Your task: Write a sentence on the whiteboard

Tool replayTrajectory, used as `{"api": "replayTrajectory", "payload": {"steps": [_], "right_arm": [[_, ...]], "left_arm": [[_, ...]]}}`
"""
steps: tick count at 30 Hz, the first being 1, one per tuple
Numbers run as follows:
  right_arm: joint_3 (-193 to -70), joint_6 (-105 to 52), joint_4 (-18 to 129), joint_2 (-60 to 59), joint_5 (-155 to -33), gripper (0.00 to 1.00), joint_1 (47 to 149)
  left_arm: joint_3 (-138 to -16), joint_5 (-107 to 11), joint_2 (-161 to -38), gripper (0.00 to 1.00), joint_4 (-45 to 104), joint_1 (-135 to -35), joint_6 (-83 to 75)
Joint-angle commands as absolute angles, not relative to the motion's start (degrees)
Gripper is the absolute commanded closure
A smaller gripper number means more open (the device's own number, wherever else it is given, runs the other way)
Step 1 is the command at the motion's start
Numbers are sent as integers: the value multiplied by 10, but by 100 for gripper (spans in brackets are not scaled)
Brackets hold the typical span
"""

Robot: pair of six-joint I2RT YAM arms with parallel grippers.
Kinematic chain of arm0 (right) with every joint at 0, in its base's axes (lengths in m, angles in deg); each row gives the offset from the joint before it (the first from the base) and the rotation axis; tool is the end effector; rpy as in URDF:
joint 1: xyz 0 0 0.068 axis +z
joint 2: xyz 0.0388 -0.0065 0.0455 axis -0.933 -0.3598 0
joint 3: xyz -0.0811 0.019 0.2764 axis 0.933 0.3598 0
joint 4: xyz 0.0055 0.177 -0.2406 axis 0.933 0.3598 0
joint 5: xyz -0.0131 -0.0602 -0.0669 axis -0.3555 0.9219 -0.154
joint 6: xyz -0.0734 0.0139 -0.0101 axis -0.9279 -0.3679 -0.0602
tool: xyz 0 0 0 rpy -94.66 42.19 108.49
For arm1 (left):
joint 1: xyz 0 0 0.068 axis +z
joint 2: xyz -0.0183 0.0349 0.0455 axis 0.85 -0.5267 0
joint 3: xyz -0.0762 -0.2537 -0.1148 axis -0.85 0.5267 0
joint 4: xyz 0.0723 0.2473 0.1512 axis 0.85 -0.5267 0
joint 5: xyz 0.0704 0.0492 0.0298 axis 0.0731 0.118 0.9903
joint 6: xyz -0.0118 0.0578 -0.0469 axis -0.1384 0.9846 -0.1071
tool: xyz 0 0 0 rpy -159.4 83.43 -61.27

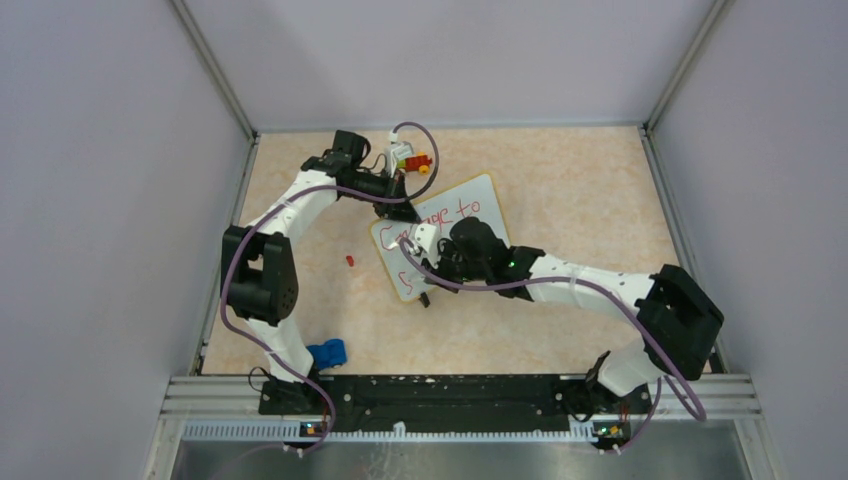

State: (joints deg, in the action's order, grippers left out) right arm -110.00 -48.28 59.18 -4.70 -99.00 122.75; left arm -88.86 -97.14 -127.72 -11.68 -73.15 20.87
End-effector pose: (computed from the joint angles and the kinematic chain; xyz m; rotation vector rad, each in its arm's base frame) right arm 0.2146 0.3170 0.2209 -1.3635 1.7697 0.6172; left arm 0.4020 -0.1628 0.2558 0.9168 2.1593 -1.2834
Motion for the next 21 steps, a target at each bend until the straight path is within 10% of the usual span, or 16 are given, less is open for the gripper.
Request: {"api": "replayTrajectory", "payload": {"steps": [1,21], "right_arm": [[-1124,-477,572,-53,-979,100,1227],[-1103,-476,595,-26,-951,100,1195]], "left_arm": [[-880,-956,-1292,100,-165,-746,229],[-880,-954,-1295,100,-166,-746,232]]}}
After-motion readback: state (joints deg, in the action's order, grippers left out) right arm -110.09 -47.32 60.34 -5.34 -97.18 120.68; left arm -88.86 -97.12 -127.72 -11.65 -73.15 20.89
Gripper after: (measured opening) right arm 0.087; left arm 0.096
